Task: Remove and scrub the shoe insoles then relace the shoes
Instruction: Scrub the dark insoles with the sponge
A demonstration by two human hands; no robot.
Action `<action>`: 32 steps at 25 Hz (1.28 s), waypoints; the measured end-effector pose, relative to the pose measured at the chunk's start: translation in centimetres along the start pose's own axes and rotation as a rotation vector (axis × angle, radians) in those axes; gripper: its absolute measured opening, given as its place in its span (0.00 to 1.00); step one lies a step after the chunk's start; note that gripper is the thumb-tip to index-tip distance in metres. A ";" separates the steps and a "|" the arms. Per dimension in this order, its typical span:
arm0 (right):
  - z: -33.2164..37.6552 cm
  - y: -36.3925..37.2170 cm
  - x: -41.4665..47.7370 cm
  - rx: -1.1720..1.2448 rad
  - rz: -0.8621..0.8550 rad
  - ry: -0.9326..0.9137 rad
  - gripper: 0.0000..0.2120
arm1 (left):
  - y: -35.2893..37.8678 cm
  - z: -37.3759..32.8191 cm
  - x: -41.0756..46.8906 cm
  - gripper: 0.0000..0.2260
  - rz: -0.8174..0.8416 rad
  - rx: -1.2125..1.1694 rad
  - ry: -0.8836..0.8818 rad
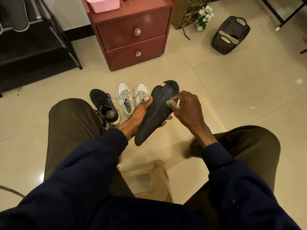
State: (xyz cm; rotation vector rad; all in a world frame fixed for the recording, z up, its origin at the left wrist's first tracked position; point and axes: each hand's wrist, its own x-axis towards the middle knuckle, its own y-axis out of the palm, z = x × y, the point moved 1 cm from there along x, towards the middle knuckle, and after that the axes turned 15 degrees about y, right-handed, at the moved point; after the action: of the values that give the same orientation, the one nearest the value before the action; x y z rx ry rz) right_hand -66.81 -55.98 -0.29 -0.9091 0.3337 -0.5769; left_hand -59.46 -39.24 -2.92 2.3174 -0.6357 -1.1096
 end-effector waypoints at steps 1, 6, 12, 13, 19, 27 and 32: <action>-0.5 -0.2 0.2 0.008 -0.047 0.056 0.10 | 0.2 -0.1 -0.4 0.26 0.039 -0.002 -0.027; 1.2 0.8 -1.2 0.095 0.243 -0.141 0.06 | -0.3 -1.1 0.7 0.12 -0.040 0.153 0.187; 0.4 0.8 -0.5 -0.017 0.058 -0.065 0.08 | 0.1 -0.1 0.0 0.24 0.047 0.052 0.020; 0.0 0.8 -0.4 -0.049 -0.031 -0.025 0.08 | 0.4 -0.1 -0.4 0.23 0.068 0.030 -0.010; 1.7 1.7 -1.8 0.060 0.196 -0.223 0.07 | 0.0 -0.3 0.6 0.16 -0.003 0.024 0.094; 0.1 0.5 -0.6 0.099 0.059 -0.058 0.05 | 0.6 0.2 -0.4 0.25 0.126 0.010 -0.062; -0.1 0.1 0.0 0.099 0.034 0.009 0.08 | 0.4 0.1 -0.3 0.23 0.128 0.035 -0.057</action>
State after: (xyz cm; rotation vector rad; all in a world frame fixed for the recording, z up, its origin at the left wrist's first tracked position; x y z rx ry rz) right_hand -66.80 -56.01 -0.42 -0.8041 0.3252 -0.5619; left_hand -59.77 -39.40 -2.56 2.2460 -0.8193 -1.1165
